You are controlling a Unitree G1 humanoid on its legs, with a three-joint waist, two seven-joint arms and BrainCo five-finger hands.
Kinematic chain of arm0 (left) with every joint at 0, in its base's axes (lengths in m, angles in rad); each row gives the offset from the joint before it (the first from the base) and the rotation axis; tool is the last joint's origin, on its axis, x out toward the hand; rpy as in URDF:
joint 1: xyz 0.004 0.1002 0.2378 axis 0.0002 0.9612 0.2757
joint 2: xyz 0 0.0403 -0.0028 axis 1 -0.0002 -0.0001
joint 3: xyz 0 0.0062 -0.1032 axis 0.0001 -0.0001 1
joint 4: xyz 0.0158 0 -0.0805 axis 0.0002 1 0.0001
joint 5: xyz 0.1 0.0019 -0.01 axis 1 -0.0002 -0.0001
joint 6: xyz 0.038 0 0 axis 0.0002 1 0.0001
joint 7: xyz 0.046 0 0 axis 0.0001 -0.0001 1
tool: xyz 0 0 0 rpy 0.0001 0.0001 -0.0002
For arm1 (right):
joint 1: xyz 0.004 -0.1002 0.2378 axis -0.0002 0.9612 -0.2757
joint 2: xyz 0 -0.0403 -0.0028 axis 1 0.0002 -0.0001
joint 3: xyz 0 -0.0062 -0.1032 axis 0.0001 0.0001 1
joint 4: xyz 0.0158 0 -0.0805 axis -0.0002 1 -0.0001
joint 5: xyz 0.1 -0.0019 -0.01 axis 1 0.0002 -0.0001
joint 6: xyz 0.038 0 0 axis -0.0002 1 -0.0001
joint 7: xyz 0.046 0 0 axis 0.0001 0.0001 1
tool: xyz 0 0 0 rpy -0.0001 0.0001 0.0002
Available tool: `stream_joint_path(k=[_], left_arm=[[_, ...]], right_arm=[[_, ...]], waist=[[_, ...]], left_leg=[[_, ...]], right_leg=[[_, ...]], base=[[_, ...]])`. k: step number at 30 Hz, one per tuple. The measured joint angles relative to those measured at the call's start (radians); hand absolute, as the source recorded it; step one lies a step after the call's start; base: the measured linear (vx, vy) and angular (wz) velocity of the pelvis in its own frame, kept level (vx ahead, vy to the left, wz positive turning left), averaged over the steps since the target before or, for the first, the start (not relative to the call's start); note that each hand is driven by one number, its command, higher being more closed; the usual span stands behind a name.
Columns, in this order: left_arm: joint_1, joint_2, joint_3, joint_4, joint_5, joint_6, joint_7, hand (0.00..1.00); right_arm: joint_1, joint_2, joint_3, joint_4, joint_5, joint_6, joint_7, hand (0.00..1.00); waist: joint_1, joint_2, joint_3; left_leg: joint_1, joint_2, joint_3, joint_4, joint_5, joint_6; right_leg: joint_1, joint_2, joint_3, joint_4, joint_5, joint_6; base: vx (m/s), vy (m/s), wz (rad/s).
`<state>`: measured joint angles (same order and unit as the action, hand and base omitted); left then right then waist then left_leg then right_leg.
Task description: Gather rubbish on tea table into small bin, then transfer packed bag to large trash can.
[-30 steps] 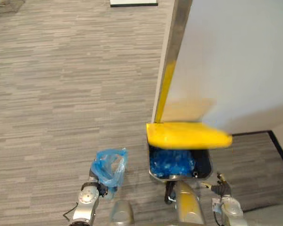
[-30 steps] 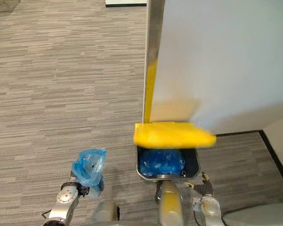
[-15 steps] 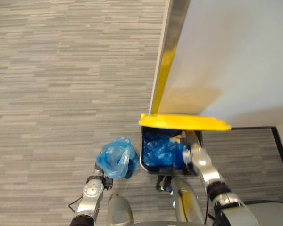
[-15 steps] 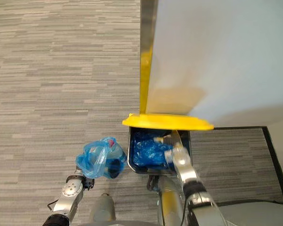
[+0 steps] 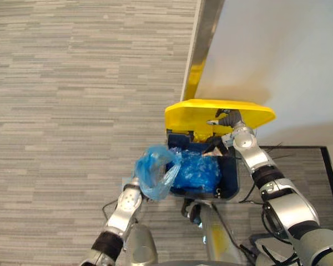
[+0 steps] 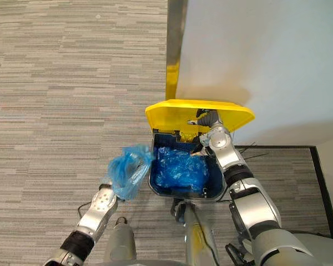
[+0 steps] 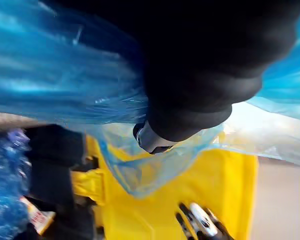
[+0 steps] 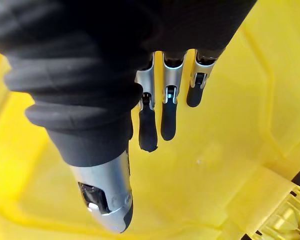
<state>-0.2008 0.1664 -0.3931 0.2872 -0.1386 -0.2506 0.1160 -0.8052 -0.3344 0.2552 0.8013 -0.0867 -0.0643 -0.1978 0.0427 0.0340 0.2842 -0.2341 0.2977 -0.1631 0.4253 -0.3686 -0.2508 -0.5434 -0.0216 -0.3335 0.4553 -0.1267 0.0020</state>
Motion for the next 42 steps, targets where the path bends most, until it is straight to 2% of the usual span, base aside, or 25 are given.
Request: stream_joint_path(k=[6,12,15,16,18,20,24,25,29,34,38,42], left_arm=[[-0.184,-0.070,-0.164,-0.104,-0.022,-0.034,0.000,1.00],[-0.282,-0.094,-0.187,-0.084,-0.028,-0.042,0.022,1.00],[-0.365,-0.095,-0.177,0.085,-0.021,-0.038,0.044,1.00],[-0.408,-0.095,-0.160,0.196,-0.001,-0.027,0.056,1.00],[-0.440,-0.095,-0.146,0.275,0.018,-0.012,0.067,1.00],[-0.512,-0.095,-0.113,0.427,0.086,0.014,0.092,1.00],[-0.612,-0.106,-0.082,0.617,0.201,0.052,0.104,1.00],[-0.609,-0.108,-0.078,0.653,0.234,0.065,0.104,0.00],[-0.592,-0.111,-0.054,0.709,0.292,0.095,0.105,0.00],[-0.587,-0.124,-0.007,0.708,0.337,0.096,0.107,0.00],[-0.581,-0.134,0.019,0.708,0.390,0.117,0.120,0.00],[-0.571,-0.135,0.038,0.706,0.397,0.118,0.129,0.00]], right_arm=[[-0.080,-0.006,0.038,-0.001,-0.002,0.000,0.002,0.00],[-0.144,-0.040,0.076,-0.036,-0.003,-0.004,0.005,0.00],[-0.179,-0.048,0.086,-0.040,-0.003,-0.006,0.006,0.00],[-0.200,-0.059,0.108,-0.045,-0.002,-0.008,0.006,0.00],[-0.214,-0.069,0.117,-0.051,-0.002,-0.008,0.007,0.00],[-0.241,-0.083,0.117,-0.094,0.002,-0.014,0.007,0.00],[-0.302,-0.107,0.118,-0.126,0.038,-0.037,0.005,0.00],[-0.305,-0.111,0.118,-0.153,0.049,-0.044,0.002,0.00],[-0.306,-0.115,0.135,-0.201,0.080,-0.058,-0.017,0.00],[-0.305,-0.102,0.155,-0.201,0.078,-0.067,-0.017,0.00],[-0.303,-0.096,0.156,-0.202,0.074,-0.069,-0.016,0.00],[-0.253,-0.110,0.154,-0.235,0.052,-0.070,-0.016,0.00]], waist=[[-0.018,0.001,0.062],[-0.044,0.007,0.130],[-0.056,0.003,0.145],[-0.062,0.002,0.148],[-0.068,-0.001,0.150],[-0.087,-0.009,0.180],[-0.111,-0.020,0.228],[-0.116,-0.024,0.232],[-0.111,-0.034,0.241],[-0.111,-0.034,0.241],[-0.112,-0.034,0.241],[-0.114,-0.035,0.241]], left_leg=[[-0.001,0.000,-0.001,0.008,0.001,-0.002],[-0.003,0.000,-0.001,0.008,0.002,-0.005],[-0.035,0.000,-0.005,0.009,0.004,-0.008],[-0.059,-0.001,-0.004,0.013,0.010,-0.005],[-0.083,-0.001,-0.005,0.016,0.014,-0.006],[-0.136,0.000,-0.005,0.055,0.012,-0.006],[-0.235,0.000,0.003,0.151,-0.017,-0.003],[-0.262,-0.001,0.010,0.169,-0.027,-0.001],[-0.294,-0.010,0.036,0.177,-0.031,-0.001],[-0.282,-0.007,0.048,0.162,-0.030,-0.002],[-0.257,-0.021,0.070,0.137,-0.028,-0.005],[-0.245,-0.029,0.066,0.161,-0.028,-0.004]], right_leg=[[0.003,-0.001,0.000,0.004,0.002,-0.001],[-0.004,-0.002,0.000,0.011,0.006,-0.009],[-0.030,-0.002,-0.002,0.005,0.007,-0.009],[-0.052,-0.002,-0.003,0.001,0.013,-0.017],[-0.074,-0.002,-0.004,-0.001,0.017,-0.015],[-0.111,-0.002,-0.006,0.002,0.025,-0.019],[-0.183,0.002,0.001,0.004,0.049,-0.028],[-0.208,0.002,0.007,0.005,0.058,-0.031],[-0.254,0.001,0.036,0.007,0.079,-0.036],[-0.258,0.001,0.042,0.012,0.079,-0.036],[-0.256,-0.007,0.060,0.011,0.079,-0.035],[-0.230,-0.018,0.055,0.009,0.079,-0.036]], base=[[-0.01,-0.002,0.00],[-0.01,-0.005,0.00],[-0.02,-0.018,0.01],[0.00,0.000,0.00],[-0.02,-0.020,-0.04],[-0.03,-0.016,-0.08],[-0.05,0.024,-0.17],[-0.05,0.052,-0.23],[-0.02,0.037,-0.17],[0.00,-0.006,-0.03],[0.00,0.006,-0.04],[-0.01,0.031,0.05]])
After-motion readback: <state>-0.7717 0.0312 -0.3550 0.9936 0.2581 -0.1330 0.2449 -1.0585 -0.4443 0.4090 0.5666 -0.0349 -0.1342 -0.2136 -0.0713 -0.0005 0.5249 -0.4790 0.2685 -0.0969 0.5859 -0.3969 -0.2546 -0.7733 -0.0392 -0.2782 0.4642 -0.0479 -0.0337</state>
